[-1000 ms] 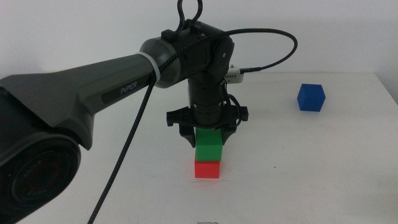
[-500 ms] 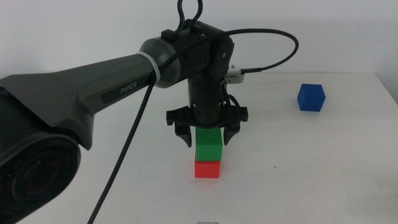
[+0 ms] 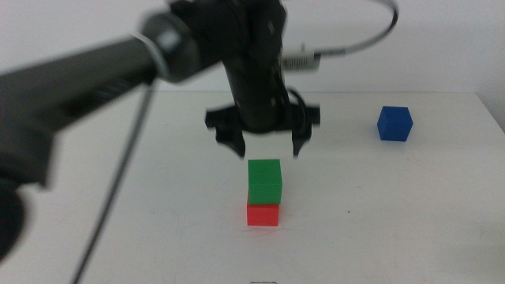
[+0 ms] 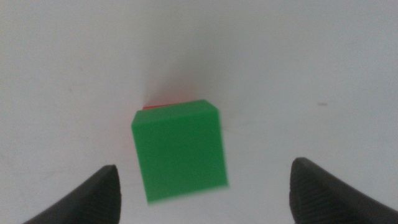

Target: Stack red cubes first, then green, then blue cubes in a specific spot.

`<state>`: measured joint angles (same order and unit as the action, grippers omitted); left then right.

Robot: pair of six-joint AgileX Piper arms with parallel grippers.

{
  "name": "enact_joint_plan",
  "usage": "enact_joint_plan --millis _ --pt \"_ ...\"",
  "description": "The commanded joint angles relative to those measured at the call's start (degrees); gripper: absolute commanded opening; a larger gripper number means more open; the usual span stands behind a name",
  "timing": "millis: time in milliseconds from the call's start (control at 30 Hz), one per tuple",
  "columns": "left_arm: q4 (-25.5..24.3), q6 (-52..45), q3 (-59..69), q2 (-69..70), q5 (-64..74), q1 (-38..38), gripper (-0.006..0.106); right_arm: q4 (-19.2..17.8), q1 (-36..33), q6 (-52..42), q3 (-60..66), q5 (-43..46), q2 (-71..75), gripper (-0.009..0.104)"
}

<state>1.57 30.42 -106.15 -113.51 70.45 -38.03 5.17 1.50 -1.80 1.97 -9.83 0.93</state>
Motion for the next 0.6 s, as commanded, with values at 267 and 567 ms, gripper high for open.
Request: enact_joint_plan --millis 267,567 --pt "-5.5 -19.3 -1.7 20.9 4.2 1.3 0.091 -0.4 -0.1 -0.5 -1.3 4.6 0.9 0.094" --pt "22.3 -47.6 6.8 36.9 5.1 20.5 0.091 -0.4 -0.1 -0.5 -1.3 4.6 0.9 0.094"
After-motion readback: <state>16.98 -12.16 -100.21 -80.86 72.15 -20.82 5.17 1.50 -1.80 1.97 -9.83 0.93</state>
